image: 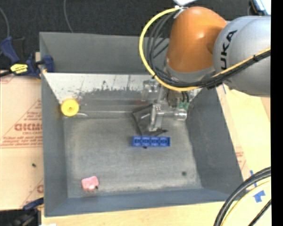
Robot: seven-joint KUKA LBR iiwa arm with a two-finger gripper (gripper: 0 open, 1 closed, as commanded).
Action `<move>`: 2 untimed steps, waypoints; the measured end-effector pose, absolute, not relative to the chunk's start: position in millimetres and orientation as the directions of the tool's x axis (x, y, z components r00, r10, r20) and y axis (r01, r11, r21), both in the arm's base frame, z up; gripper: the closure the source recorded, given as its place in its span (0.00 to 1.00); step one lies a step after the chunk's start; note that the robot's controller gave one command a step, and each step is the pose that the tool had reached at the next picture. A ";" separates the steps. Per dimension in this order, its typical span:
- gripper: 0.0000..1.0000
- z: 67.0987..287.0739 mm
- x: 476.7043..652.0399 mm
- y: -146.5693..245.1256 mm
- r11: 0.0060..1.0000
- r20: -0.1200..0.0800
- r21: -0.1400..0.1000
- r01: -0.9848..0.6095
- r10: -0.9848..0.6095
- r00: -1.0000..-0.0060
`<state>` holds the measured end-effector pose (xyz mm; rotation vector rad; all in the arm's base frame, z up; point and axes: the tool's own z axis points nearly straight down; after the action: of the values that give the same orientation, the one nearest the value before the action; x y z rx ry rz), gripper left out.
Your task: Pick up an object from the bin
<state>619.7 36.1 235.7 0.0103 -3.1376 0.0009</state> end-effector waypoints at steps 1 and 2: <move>0.00 240.9 621.0 36.2 1.000 -0.005 0.000 -0.006 -0.006 -1.000; 0.00 168.9 607.5 1.4 0.982 -0.003 -0.001 -0.191 -0.191 -0.982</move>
Offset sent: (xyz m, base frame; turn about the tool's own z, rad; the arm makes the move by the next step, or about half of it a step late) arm -0.0204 -0.0518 -0.1041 -0.2791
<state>607.5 1.4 168.9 0.3023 -3.1298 0.0018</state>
